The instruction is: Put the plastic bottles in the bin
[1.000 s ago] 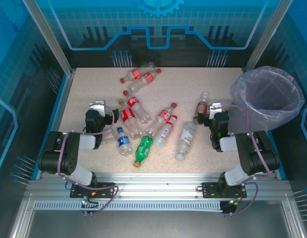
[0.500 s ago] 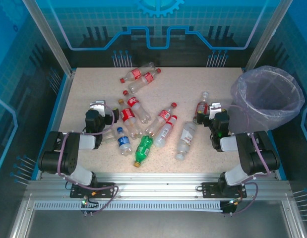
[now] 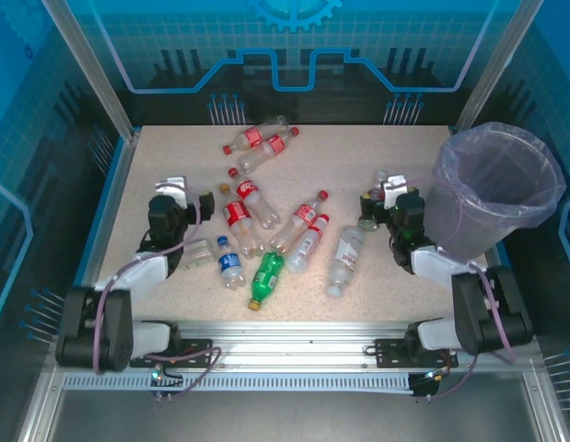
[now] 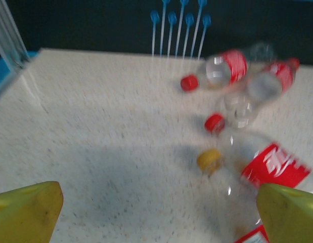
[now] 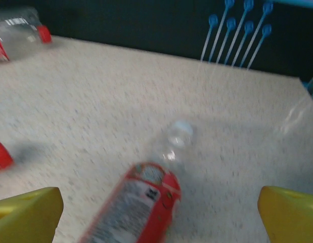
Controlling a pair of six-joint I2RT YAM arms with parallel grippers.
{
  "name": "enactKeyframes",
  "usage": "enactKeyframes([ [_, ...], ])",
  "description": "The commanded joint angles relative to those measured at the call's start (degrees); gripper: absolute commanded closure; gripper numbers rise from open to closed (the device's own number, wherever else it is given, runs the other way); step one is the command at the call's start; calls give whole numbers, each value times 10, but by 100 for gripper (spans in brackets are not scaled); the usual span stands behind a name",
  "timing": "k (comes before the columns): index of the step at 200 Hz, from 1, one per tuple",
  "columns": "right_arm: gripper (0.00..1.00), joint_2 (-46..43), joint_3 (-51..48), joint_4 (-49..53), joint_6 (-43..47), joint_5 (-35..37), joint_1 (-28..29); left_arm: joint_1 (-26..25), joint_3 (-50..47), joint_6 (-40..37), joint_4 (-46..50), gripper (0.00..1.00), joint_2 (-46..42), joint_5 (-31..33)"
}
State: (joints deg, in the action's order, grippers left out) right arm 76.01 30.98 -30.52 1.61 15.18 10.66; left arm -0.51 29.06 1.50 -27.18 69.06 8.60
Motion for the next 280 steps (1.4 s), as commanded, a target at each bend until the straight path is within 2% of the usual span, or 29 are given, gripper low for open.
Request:
enactKeyframes([
  [1, 0, -39, 92, 200, -6, 86, 51, 1, 69, 52, 175, 1, -65, 36],
  [16, 0, -34, 177, 349, -60, 133, 81, -5, 125, 105, 283, 1, -74, 33],
  [38, 0, 20, 327, 604, -229, 172, 91, -22, 191, 176, 414, 1, -51, 24],
  [52, 0, 54, 374, 695, -279, 184, 98, -33, 226, 198, 465, 1, -24, 5],
  [67, 3, 87, 405, 742, -297, 191, 108, -50, 254, 210, 489, 1, 1, -9],
  [88, 5, 131, 425, 744, -291, 156, 101, -66, 279, 220, 492, 1, 27, -15],
  [101, 6, 161, 439, 748, -293, 132, 92, -66, 290, 238, 484, 1, 37, -49],
  [131, 9, 210, 457, 735, -301, 126, 72, -69, 311, 272, 472, 1, 53, -113],
  [187, 13, 295, 480, 697, -307, 73, 43, -73, 306, 267, 480, 1, 42, -97],
  [232, 14, 349, 487, 675, -317, 44, 42, -72, 299, 269, 476, 1, 40, -92],
  [280, 23, 369, 469, 650, -330, 20, 41, -73, 289, 275, 459, 1, 35, -104],
])
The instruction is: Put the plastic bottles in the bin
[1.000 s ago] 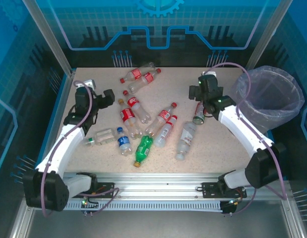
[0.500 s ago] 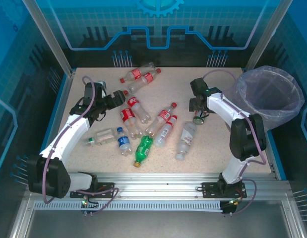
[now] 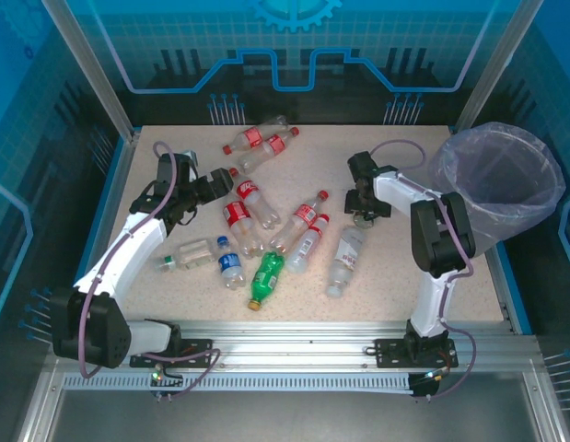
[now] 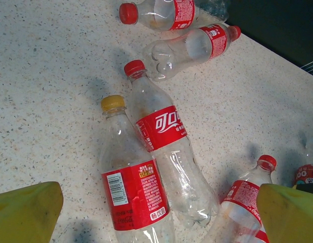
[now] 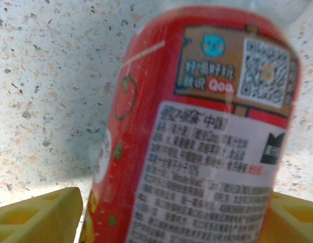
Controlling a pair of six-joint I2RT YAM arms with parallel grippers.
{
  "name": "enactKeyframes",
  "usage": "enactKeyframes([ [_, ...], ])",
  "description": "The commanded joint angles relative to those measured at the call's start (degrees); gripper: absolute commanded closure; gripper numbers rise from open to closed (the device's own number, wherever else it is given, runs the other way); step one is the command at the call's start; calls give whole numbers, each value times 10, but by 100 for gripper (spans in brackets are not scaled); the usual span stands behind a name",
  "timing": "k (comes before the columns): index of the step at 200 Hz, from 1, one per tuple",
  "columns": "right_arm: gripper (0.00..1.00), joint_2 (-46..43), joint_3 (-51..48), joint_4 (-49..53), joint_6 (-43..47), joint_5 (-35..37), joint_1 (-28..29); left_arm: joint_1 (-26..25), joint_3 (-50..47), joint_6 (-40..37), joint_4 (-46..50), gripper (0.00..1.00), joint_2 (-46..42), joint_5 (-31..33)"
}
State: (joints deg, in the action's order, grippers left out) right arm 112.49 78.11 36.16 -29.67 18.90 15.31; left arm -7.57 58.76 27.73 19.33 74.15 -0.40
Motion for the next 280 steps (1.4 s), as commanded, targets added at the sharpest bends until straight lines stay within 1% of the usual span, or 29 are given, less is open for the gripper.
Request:
enactKeyframes([
  [1, 23, 4, -3, -17, -17, -17, -5, -2, -8, 13, -7, 1, -16, -14],
  [35, 33, -12, -4, -21, -6, 0, -3, -2, -13, 10, -5, 1, -24, -8],
  [52, 36, -20, 5, -16, 3, 2, -2, -2, -14, 13, -9, 1, -22, -10],
  [63, 41, -24, 12, -11, 13, -2, -1, -2, -14, 17, -13, 1, -20, -14],
  [95, 42, -52, 41, 22, 39, 2, 9, -2, -11, 22, -23, 1, -12, -24],
  [118, 45, -90, 73, 60, 63, -5, 22, -2, -6, 20, -23, 1, -6, -25],
  [142, 48, -133, 150, 147, 92, 4, 45, -2, 0, 20, -28, 1, 3, -33],
  [164, 50, -151, 269, 263, 113, 59, 71, -2, 5, 24, -37, 1, 18, -41],
  [180, 50, -160, 329, 309, 120, 73, 75, -4, 9, 32, -48, 1, 32, -51],
  [196, 50, -165, 390, 351, 132, 106, 73, -5, 14, 43, -59, 1, 44, -69],
  [215, 50, -167, 443, 381, 152, 145, 51, -5, 9, 68, -93, 1, 48, -98],
  [238, 50, -180, 470, 388, 169, 166, -5, -5, 10, 75, -103, 1, 49, -101],
  [256, 51, -198, 467, 380, 173, 181, -49, -5, 10, 69, -91, 1, 45, -96],
  [280, 51, -224, 428, 351, 178, 182, -100, -6, 2, 66, -85, 1, 34, -90],
])
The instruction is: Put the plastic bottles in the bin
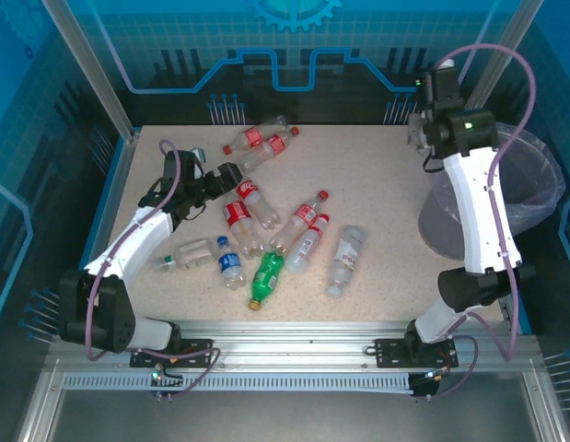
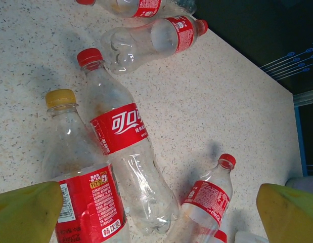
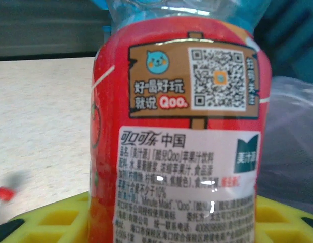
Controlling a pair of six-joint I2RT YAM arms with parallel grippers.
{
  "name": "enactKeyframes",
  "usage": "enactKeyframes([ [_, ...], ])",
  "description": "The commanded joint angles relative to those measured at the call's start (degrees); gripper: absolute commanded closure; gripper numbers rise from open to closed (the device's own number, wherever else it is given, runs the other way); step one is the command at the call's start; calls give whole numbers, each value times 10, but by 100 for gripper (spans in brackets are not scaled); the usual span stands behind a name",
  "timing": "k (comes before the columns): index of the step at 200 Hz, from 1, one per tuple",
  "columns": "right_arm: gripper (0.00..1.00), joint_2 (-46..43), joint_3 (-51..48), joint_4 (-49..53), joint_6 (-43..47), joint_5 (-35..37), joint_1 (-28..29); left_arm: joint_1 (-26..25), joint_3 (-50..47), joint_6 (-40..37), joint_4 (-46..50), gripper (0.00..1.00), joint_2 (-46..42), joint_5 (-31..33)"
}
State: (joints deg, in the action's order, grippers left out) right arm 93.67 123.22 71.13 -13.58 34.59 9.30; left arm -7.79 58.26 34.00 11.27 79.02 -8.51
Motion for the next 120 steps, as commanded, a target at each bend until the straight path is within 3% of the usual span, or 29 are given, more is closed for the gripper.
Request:
enactKeyframes([
  [1, 51, -36, -25, 1, 17, 25, -42, -3, 6, 3, -4, 1, -15, -8],
  [61, 52, -84, -145, -59, 2, -29, -171, -4, -2, 2, -2, 1, -20, -5],
  [120, 53, -71, -239, -102, 7, -149, -263, -6, -5, 7, -12, 1, -10, -10],
])
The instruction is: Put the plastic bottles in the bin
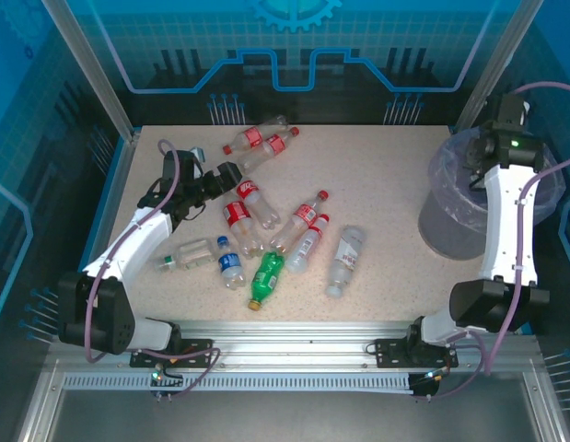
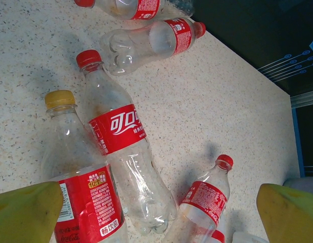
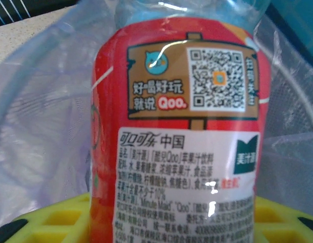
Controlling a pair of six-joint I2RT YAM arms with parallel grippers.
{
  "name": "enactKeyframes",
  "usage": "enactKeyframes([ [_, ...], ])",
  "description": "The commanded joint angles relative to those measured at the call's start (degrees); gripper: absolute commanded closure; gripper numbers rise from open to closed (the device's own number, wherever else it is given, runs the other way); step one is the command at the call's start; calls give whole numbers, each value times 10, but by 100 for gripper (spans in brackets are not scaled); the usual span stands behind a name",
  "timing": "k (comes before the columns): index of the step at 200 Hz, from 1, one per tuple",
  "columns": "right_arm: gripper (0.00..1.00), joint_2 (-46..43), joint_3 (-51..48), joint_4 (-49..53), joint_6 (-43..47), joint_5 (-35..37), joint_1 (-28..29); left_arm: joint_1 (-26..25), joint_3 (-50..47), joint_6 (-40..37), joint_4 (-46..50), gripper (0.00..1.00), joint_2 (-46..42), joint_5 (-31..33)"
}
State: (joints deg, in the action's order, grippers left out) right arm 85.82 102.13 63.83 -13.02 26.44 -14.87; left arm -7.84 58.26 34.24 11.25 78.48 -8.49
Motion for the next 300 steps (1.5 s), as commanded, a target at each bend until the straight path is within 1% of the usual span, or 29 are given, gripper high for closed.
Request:
enactKeyframes([
  [1, 53, 9, -29, -29, 2, -70, -22, -6, -5, 5, -11, 1, -4, -10],
  [51, 51, 65, -71, -62, 19, -134, -42, -7, -15, 0, -7, 1, -12, -1],
  [78, 49, 97, -87, -78, 33, -165, -43, -7, -23, 0, -5, 1, -18, 4],
  [109, 48, 116, -109, -97, 43, -206, -43, -7, -29, 2, -2, 1, -24, 8],
  [125, 48, 118, -116, -104, 46, -242, -42, -7, -31, 2, -2, 1, -26, 12],
  [163, 48, 123, -115, -100, 54, -293, -5, -7, -29, 7, -7, 1, -20, 9],
  [211, 48, 137, -112, -92, 37, -349, 67, -7, -29, 1, 0, 1, -23, 13],
  [238, 48, 144, -112, -98, 14, -355, 119, -7, -31, 0, 2, 1, -26, 16],
  [250, 47, 143, -111, -100, 4, -345, 137, -7, -31, -2, 4, 1, -28, 17],
  [282, 47, 137, -80, -81, -17, -280, 148, -7, -32, -9, 14, 1, -35, 22],
  [300, 45, 122, -51, -64, -17, -251, 152, -7, -30, -10, 18, 1, -35, 21],
])
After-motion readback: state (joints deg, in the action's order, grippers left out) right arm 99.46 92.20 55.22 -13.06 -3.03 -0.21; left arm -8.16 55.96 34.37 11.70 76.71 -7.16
